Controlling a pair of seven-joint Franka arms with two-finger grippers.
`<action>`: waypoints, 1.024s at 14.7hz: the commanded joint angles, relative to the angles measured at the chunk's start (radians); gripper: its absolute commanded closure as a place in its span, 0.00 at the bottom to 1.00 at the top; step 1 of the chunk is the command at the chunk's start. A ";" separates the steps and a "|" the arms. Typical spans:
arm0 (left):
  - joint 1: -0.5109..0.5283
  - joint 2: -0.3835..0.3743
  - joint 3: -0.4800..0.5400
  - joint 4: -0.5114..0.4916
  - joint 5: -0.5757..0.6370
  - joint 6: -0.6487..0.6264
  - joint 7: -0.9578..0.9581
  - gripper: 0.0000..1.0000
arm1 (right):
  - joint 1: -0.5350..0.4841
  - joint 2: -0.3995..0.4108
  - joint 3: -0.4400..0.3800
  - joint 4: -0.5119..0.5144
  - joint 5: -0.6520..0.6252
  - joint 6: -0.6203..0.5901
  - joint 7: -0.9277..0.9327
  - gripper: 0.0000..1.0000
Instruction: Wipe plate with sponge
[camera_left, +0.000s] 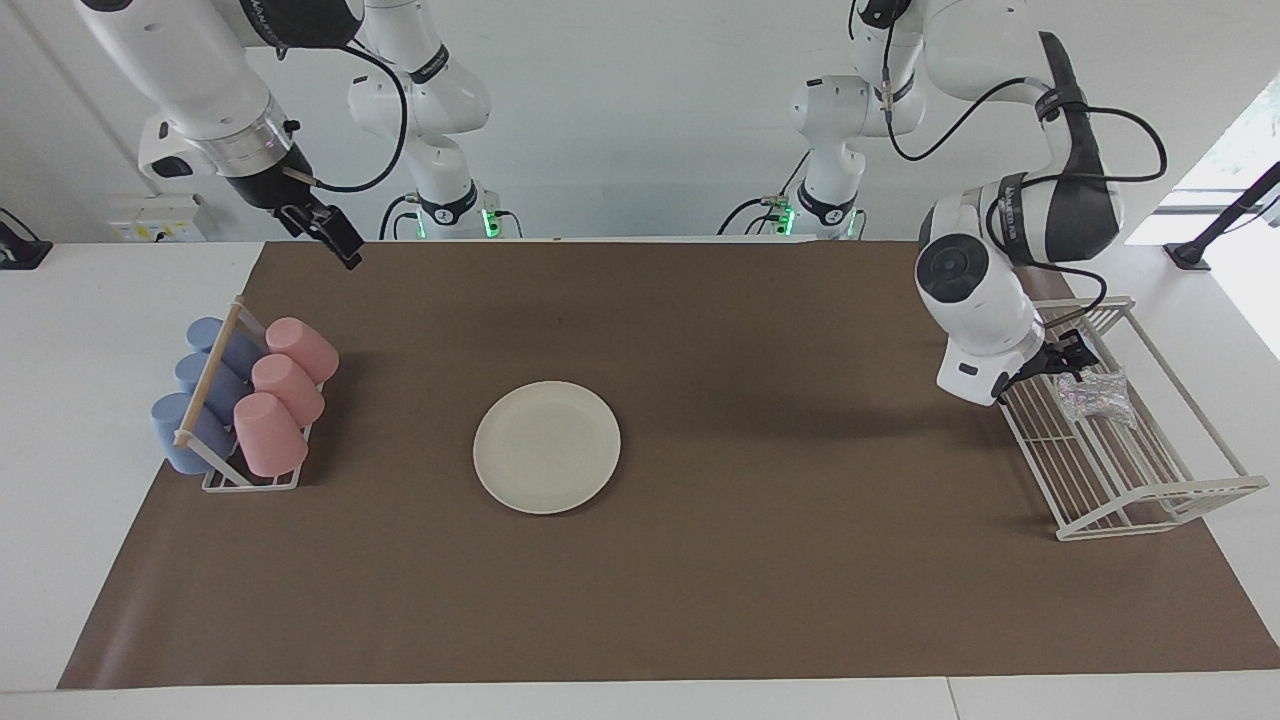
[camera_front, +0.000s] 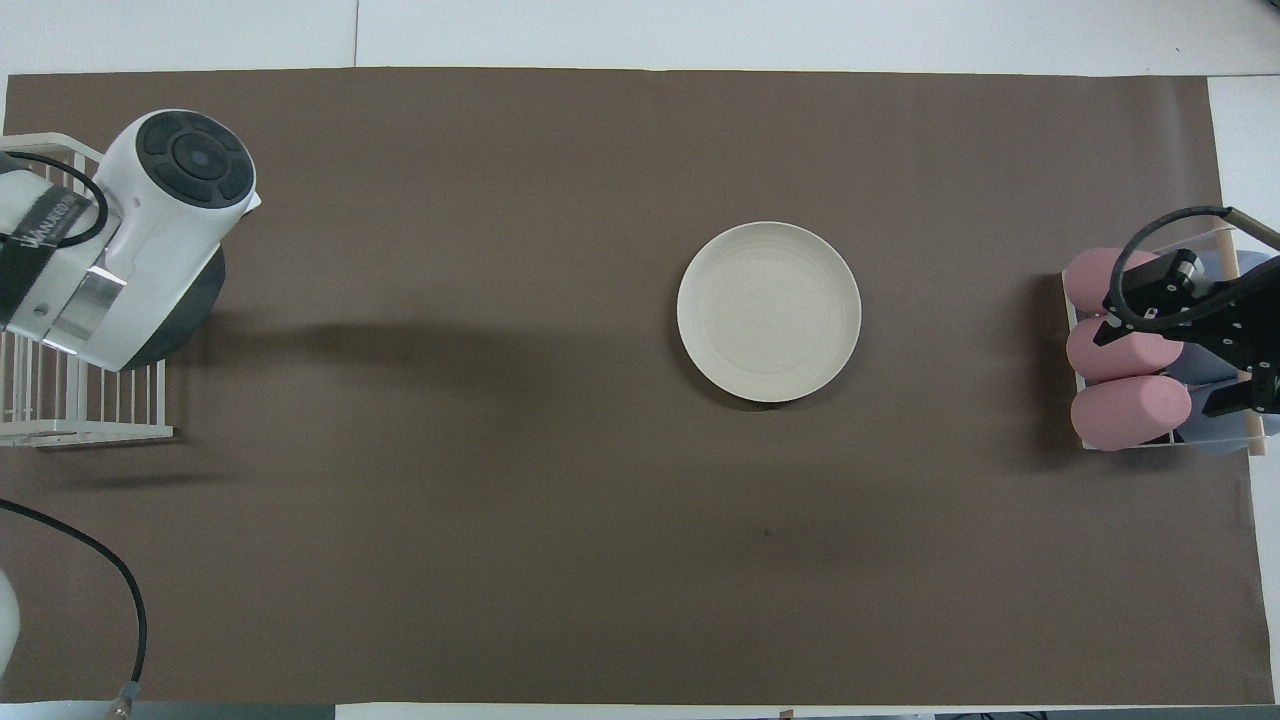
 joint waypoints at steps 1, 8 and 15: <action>-0.004 0.083 0.009 0.089 0.113 -0.038 -0.022 0.00 | 0.000 -0.038 0.077 -0.013 0.021 -0.028 0.252 0.00; 0.016 0.095 0.009 0.086 0.161 -0.029 -0.022 0.28 | 0.000 -0.048 0.182 -0.014 0.114 -0.020 0.671 0.00; 0.018 0.094 0.009 0.083 0.157 -0.038 -0.022 1.00 | 0.015 -0.064 0.219 -0.028 0.141 -0.002 0.774 0.00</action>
